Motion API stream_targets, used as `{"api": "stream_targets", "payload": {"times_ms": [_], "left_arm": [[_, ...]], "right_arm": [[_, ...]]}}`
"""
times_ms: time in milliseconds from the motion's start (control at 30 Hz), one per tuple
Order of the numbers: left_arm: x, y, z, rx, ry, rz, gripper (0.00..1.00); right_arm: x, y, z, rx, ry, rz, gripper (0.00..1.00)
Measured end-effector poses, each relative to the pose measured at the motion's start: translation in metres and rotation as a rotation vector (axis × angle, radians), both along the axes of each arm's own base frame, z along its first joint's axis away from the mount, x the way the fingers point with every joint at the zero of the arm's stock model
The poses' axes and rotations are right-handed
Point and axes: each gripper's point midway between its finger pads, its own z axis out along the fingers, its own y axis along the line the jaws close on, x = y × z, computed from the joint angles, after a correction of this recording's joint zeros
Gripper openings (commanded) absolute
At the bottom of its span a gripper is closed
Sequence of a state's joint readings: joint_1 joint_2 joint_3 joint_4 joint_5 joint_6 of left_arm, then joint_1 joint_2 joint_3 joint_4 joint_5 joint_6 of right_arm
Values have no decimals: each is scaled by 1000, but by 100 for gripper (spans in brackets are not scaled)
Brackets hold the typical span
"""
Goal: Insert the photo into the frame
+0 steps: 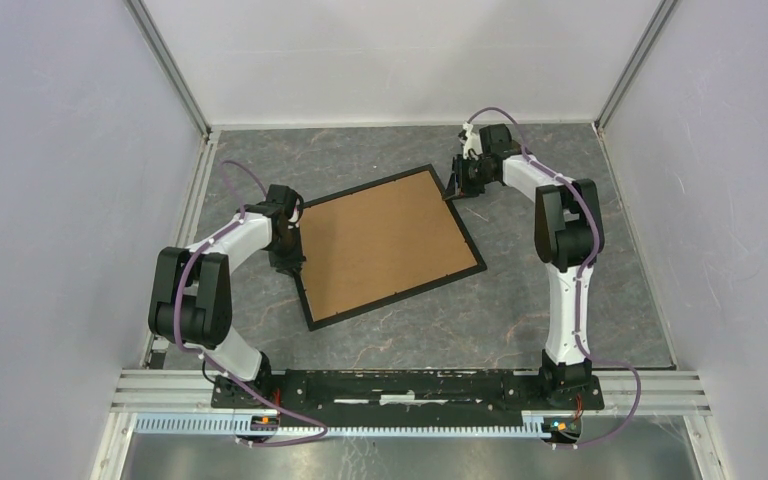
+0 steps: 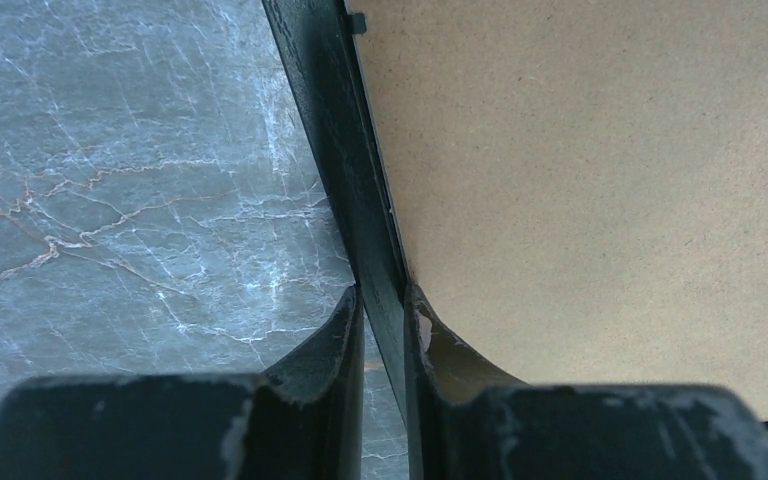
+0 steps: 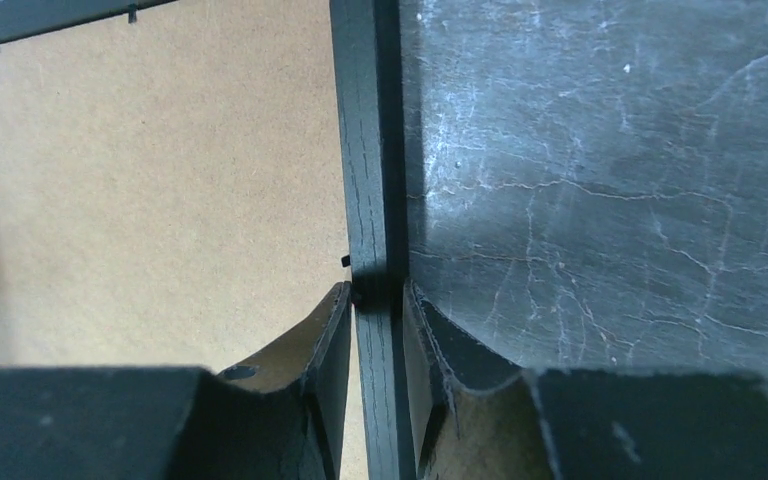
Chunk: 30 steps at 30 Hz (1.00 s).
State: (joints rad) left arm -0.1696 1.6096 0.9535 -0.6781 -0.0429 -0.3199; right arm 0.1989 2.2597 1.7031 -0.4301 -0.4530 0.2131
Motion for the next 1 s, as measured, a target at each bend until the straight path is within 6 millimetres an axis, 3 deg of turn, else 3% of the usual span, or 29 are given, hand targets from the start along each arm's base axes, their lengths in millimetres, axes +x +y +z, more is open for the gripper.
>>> {"api": "stream_targets", "payload": {"times_ms": [1000], "left_arm": [[0, -1, 0, -4, 1, -1, 2]], "right_arm": [[17, 0, -2, 156, 25, -54, 34]]}}
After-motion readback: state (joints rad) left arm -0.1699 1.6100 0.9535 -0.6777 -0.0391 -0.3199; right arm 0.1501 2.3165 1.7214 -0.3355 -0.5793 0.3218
